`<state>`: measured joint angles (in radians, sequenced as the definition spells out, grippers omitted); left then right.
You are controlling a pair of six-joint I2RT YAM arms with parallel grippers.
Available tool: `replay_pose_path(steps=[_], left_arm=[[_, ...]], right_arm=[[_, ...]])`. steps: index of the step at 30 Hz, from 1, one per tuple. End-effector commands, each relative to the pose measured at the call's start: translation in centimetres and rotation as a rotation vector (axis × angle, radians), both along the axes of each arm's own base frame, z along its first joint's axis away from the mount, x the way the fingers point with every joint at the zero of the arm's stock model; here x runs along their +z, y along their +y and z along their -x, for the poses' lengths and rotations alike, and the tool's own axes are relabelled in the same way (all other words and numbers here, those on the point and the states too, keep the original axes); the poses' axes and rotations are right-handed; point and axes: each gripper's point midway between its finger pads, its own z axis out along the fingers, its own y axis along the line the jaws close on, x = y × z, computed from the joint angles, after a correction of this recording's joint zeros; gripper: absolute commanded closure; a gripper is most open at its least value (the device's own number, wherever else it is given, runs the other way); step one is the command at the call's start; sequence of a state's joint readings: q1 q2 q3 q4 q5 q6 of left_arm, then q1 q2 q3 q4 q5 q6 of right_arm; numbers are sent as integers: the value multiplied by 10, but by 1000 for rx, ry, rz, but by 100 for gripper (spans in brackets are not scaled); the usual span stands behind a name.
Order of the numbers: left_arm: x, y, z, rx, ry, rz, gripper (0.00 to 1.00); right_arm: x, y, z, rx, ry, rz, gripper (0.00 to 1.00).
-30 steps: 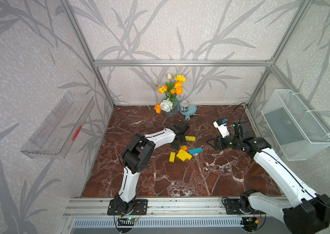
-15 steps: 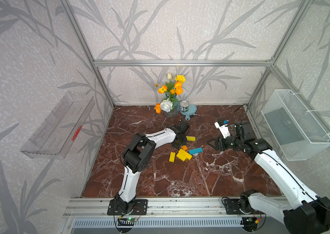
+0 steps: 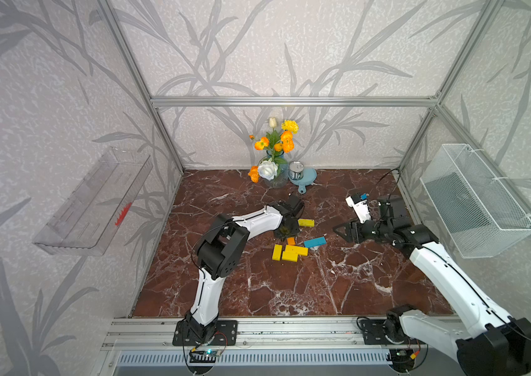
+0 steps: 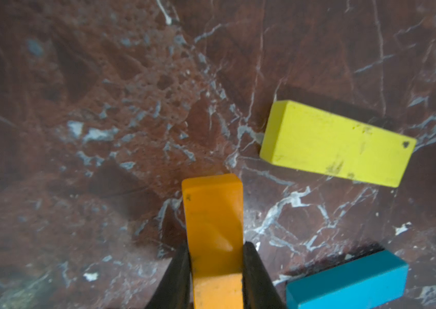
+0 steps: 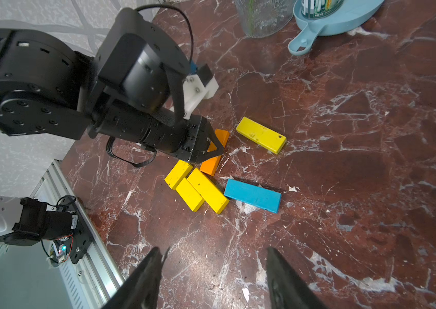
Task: Assemble the letter p with building blocks
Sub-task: Pick up the building block from the center of the board.
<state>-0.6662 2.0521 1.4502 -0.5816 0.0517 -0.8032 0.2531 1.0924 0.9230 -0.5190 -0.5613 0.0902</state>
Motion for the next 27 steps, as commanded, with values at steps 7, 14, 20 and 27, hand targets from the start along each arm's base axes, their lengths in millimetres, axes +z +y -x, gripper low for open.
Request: replay_pose_path(steps=[7, 14, 20, 27], left_arm=[[1, 35, 7, -168, 56, -183, 86], [12, 32, -11, -218, 3, -154, 94], [14, 18, -5, -242, 6, -95, 95], [17, -3, -1, -251, -4, -19, 95]], right_arm=[[1, 1, 2, -15, -10, -43, 38], [-1, -1, 1, -21, -13, -33, 38], [-5, -2, -1, -28, -6, -24, 38], [-9, -1, -3, -25, 5, -20, 38]])
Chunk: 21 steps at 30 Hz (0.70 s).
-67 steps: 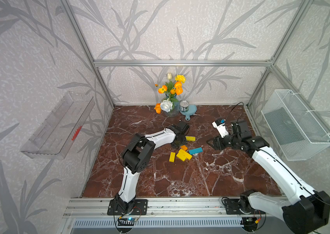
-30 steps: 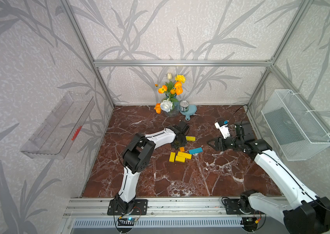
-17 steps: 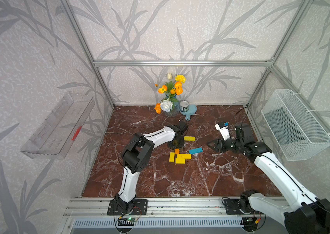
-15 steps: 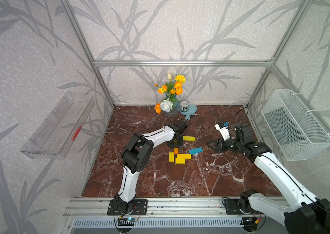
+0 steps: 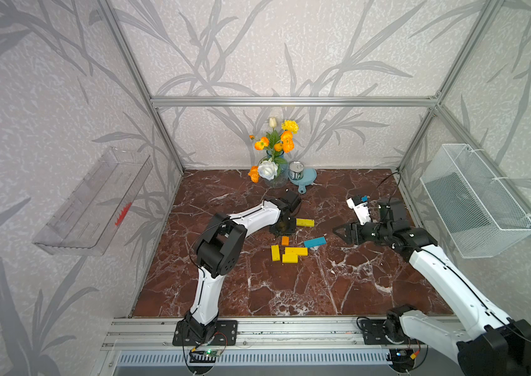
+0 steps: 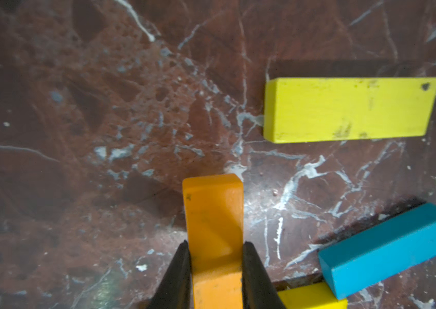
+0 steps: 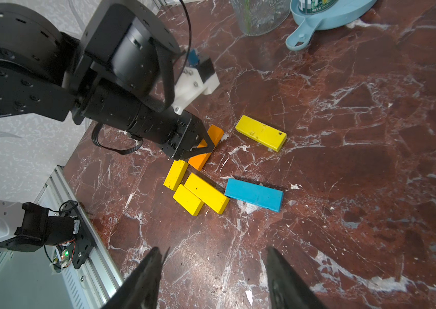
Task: Assemble the letter p with building blocks
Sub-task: Assemble the building block at the center of the board.
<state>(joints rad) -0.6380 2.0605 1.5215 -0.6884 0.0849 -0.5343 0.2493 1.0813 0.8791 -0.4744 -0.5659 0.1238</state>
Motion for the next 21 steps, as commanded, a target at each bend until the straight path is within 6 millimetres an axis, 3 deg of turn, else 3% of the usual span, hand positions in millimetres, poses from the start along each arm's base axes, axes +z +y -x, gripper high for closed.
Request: replay_pose_path(steps=[1, 21], left_arm=[[5, -13, 0, -13, -1, 49, 95], [-1, -34, -8, -25, 21, 83, 95]], right_arm=[[-1, -1, -3, -6, -8, 3, 38], [-7, -2, -1, -7, 5, 9, 38]])
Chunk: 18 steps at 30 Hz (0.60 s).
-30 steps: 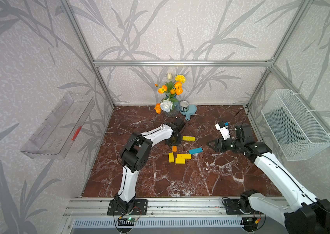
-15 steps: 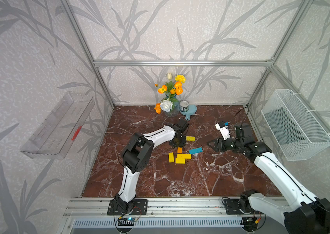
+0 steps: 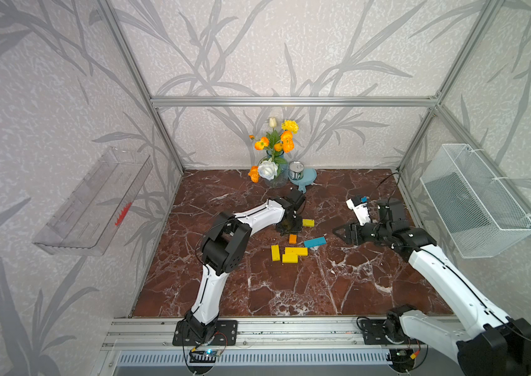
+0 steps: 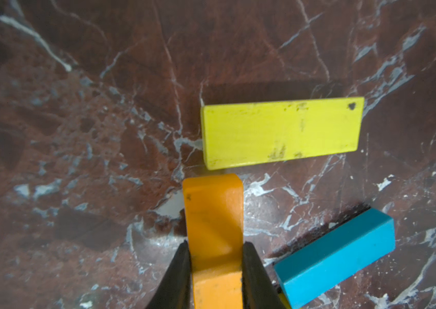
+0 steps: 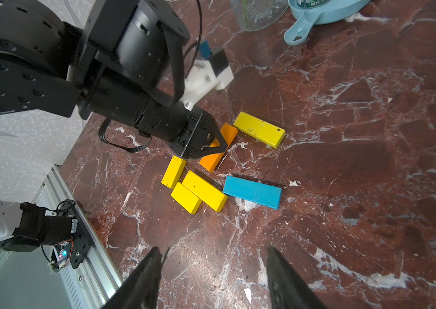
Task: Assemble the letter p with building blocks
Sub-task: Assemble the building block at the center of the board.
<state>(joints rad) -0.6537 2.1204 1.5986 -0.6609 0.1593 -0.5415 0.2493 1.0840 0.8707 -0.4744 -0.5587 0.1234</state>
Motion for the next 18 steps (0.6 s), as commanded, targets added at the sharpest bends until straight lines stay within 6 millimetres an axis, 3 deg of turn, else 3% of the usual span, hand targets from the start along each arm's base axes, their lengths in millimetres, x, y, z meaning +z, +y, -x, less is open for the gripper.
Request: replay_pose_path(steps=[1, 18], left_arm=[[-1, -3, 0, 6, 10, -1, 95], [-12, -2, 1, 18, 26, -15, 91]], right_arm=[[-3, -1, -1, -3, -3, 1, 38], [-5, -1, 1, 0, 2, -1, 38]])
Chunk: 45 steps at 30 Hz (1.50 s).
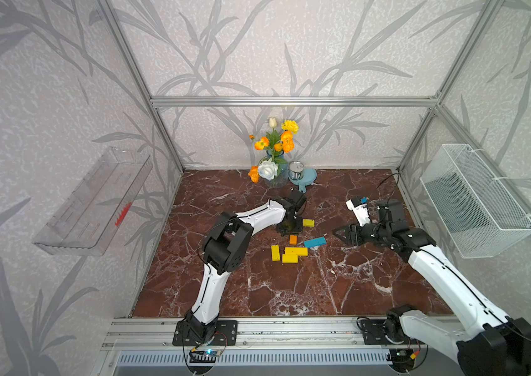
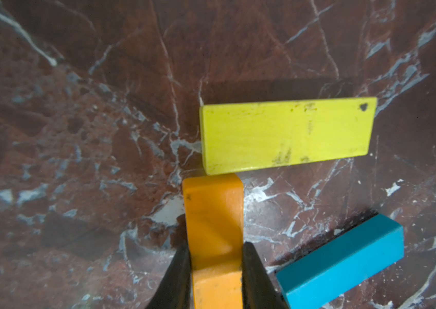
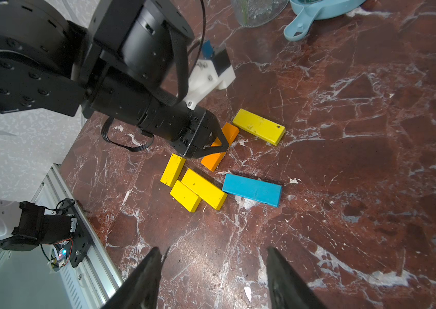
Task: Assemble the letter p with building blocks
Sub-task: Assemble the building block at the center of the board, then pick up the building block from the center of the board.
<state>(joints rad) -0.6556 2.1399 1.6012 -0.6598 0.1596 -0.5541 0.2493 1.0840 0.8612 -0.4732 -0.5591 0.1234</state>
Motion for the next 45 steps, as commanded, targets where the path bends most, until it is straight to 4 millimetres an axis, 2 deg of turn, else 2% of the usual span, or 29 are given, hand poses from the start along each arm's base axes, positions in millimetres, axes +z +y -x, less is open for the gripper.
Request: replay_pose_path(steps=[1, 8, 10, 11, 15, 16, 22, 24, 26, 29, 33, 37, 39, 43, 45], left_arm=[[-4, -2, -1, 10, 6, -12, 90], [-3, -4, -3, 18, 1, -2, 84], [-3, -4, -2, 16, 4, 1, 76], [-3, -3, -2, 18, 2, 0, 68], [-2, -1, 1, 21, 8, -5, 11], [-1, 1, 1, 23, 3, -9, 2], [4, 6, 4, 20, -4, -21, 0], [12, 8, 5, 23, -20, -13, 0], [27, 11, 7, 22, -52, 4, 0], [66, 21, 5, 32, -154, 24, 0], [129, 39, -3, 78, -315, 95, 0], [194, 77, -16, 161, -535, 115, 0], [222, 102, -21, 212, -640, 114, 0], [253, 156, -27, 340, -703, 215, 0], [261, 173, -25, 369, -724, 239, 0]], right_arm=[[-1, -1, 0, -1, -7, -3, 38], [-2, -1, 1, -1, -3, -2, 37], [-2, -1, 1, 0, -3, -2, 38], [-2, -1, 1, 0, -4, -2, 38], [-3, -1, 1, 1, -2, -2, 38], [-3, -1, 1, 2, -2, -2, 38], [-3, 0, 2, 6, -1, -2, 38], [-2, -1, 2, 13, -10, 5, 38], [-2, -5, 3, 13, -13, 44, 38], [-6, -8, 9, 61, 9, 108, 36], [-17, 5, 19, 187, 76, 143, 36], [-17, 31, 26, 359, 59, 206, 35], [-19, 42, 28, 474, 36, 296, 34], [-32, 57, 14, 618, 12, 432, 33], [-40, 60, 8, 673, 18, 462, 32]])
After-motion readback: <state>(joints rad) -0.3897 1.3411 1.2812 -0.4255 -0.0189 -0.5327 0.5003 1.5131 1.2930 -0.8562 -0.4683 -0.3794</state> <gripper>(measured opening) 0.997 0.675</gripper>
